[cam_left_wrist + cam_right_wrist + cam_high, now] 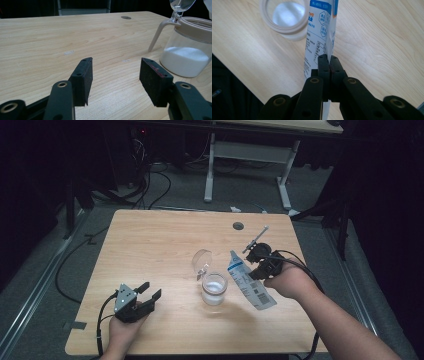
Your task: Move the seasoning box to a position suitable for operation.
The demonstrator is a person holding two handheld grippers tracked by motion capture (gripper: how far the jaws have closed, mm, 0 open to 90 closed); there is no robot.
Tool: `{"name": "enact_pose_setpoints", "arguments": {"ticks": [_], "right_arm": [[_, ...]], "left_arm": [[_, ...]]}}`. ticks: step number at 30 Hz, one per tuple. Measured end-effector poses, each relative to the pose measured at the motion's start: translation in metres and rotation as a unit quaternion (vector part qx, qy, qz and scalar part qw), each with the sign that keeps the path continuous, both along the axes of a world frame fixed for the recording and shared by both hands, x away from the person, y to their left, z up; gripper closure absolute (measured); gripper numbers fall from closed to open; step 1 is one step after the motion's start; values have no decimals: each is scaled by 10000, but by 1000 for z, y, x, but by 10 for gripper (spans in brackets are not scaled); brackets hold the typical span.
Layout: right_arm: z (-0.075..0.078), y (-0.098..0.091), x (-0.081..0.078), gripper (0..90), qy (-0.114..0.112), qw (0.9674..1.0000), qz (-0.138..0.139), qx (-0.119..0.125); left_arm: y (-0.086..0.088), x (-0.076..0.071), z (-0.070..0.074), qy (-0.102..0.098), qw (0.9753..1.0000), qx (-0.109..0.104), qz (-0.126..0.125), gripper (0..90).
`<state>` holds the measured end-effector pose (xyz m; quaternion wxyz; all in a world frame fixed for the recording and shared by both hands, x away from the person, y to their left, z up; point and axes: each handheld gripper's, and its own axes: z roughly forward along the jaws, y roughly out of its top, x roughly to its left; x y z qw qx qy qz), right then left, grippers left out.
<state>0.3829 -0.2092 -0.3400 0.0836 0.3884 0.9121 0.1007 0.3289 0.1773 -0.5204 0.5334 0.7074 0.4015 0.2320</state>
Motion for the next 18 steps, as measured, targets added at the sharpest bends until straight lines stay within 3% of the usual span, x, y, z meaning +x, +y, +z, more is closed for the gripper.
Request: {"name": "enact_pose_setpoints", "arguments": {"ticks": [18], "right_arm": [[-28,-41,21,897,0,9975,-698,-58]], "left_arm": [[3,1,-2,63,10000,-30,57,449]]}}
